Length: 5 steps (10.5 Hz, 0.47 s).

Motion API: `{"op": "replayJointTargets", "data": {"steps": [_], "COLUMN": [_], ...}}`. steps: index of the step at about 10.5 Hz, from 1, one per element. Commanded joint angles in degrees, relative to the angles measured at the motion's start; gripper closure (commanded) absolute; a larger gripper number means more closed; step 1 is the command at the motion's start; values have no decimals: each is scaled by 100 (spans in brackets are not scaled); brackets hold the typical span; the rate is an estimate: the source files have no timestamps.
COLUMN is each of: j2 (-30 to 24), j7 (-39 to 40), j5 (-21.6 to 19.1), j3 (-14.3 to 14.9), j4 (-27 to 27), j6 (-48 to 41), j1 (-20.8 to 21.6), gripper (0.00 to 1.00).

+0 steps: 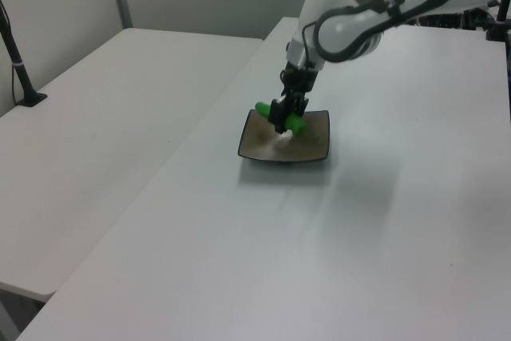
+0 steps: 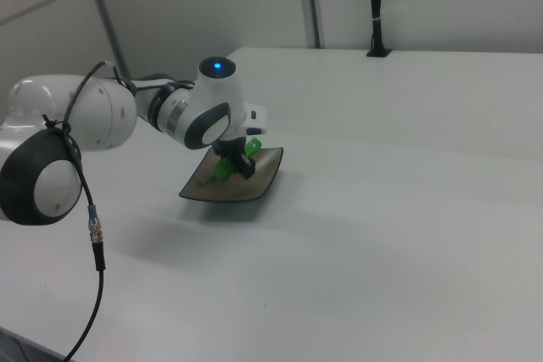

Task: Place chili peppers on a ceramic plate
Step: 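Lower the chili pepper onto the plate and open the gripper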

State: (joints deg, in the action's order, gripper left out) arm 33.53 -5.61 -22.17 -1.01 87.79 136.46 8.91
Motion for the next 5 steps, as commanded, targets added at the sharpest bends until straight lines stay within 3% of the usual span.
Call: {"op": "replayJointTargets", "data": {"steps": [1,5], "j2": [31,-257], "j7": [-204,-204], "j5": [-34,124], "j3": [22,22], "j4": [36,71], "j6": [206,109], "j1": [102,199], "gripper": [0,0]}}
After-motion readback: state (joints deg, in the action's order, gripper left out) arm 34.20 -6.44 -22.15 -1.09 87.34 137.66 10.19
